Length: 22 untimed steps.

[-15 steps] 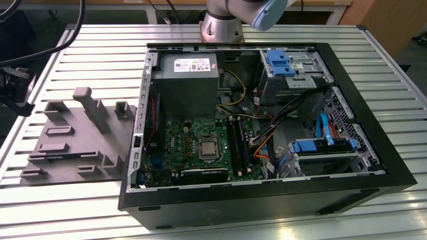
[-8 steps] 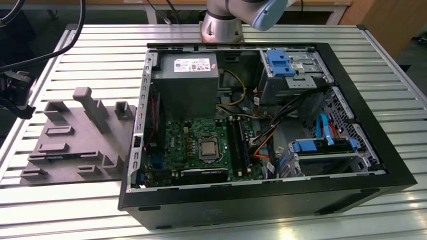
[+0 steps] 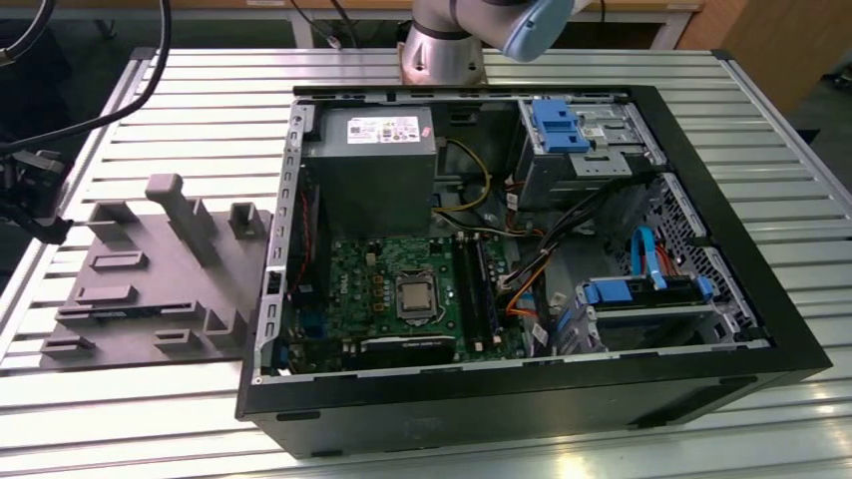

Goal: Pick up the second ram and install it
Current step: 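Reach for the second ram, then pick up the second ram and move it above second insertion slot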

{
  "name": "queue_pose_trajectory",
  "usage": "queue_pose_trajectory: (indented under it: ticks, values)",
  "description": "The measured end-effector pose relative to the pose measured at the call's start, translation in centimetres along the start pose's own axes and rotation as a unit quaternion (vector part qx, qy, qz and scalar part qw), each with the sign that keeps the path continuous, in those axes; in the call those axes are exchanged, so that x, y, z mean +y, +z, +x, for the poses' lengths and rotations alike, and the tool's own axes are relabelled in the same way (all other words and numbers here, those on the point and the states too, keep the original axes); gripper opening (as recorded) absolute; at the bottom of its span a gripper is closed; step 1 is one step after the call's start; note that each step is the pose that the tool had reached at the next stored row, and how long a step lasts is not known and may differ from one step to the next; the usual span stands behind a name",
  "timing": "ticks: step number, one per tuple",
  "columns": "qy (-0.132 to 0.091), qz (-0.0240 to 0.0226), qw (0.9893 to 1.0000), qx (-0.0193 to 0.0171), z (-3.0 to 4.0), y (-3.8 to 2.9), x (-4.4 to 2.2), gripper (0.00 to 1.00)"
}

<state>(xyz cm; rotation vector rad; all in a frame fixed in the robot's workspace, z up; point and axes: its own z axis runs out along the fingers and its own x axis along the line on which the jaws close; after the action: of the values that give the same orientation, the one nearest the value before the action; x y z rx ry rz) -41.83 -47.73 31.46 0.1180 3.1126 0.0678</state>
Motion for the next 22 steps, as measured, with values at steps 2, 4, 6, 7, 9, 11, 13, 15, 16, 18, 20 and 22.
queue_pose_trajectory:
  ticks: [2,4,6,7,9,11,13,15,16,18,20,22]
  values:
    - [0.0,0.0,1.0,0.0,0.01,0.14,-0.09,0.11]
    - [0.0,0.0001,1.0,0.0001,0.01,0.26,-0.18,0.11]
    - [0.0,0.0001,1.0,0.0001,0.01,0.39,-0.26,0.11]
    - [0.0,0.0,1.0,0.0001,0.01,0.46,-0.29,0.11]
    - [0.0,0.0,1.0,0.0001,0.01,0.57,-0.36,0.11]
    - [0.0,0.0001,1.0,0.0001,0.01,0.65,-0.39,0.11]
    - [0.0,0.0001,1.0,0.0001,0.01,0.66,-0.39,0.11]
    - [0.0,0.0001,1.0,0.0001,0.01,0.68,-0.4,0.11]
    - [0.0,0.0,1.0,0.0001,0.01,0.69,-0.4,0.11]
    - [0.0,0.0,1.0,0.0001,0.01,0.7,-0.4,0.11]
    - [0.0,0.0,1.0,0.0001,0.01,0.7,-0.4,0.11]
    - [0.0,0.0,1.0,0.0,0.01,0.7,-0.4,0.11]
